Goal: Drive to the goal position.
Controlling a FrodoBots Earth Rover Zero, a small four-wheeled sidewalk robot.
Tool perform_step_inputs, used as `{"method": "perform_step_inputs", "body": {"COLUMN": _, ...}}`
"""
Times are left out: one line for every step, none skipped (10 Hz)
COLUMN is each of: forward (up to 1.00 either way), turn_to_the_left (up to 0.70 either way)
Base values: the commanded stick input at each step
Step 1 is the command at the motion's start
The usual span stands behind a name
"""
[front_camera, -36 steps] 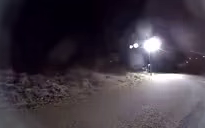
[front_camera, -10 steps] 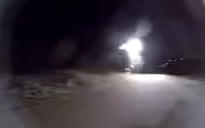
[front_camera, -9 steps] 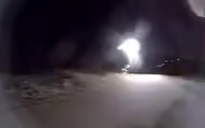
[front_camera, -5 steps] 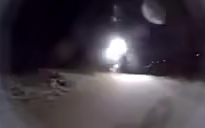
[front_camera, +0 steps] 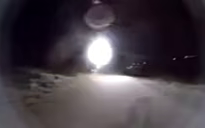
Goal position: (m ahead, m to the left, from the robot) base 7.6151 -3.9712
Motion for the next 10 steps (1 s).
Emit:
{"method": "perform_step_inputs", "body": {"forward": 0.0, "turn_to_the_left": -1.0}}
{"method": "perform_step_inputs", "body": {"forward": 0.0, "turn_to_the_left": -0.99}}
{"method": "perform_step_inputs", "body": {"forward": 0.0, "turn_to_the_left": -0.91}}
{"method": "perform_step_inputs", "body": {"forward": 0.0, "turn_to_the_left": -0.72}}
{"method": "perform_step_inputs", "body": {"forward": 0.0, "turn_to_the_left": 0.0}}
{"method": "perform_step_inputs", "body": {"forward": 0.0, "turn_to_the_left": 0.0}}
{"method": "perform_step_inputs", "body": {"forward": 0.0, "turn_to_the_left": 0.0}}
{"method": "perform_step_inputs", "body": {"forward": 0.0, "turn_to_the_left": 0.0}}
{"method": "perform_step_inputs", "body": {"forward": 0.0, "turn_to_the_left": 0.0}}
{"method": "perform_step_inputs", "body": {"forward": 0.0, "turn_to_the_left": 0.0}}
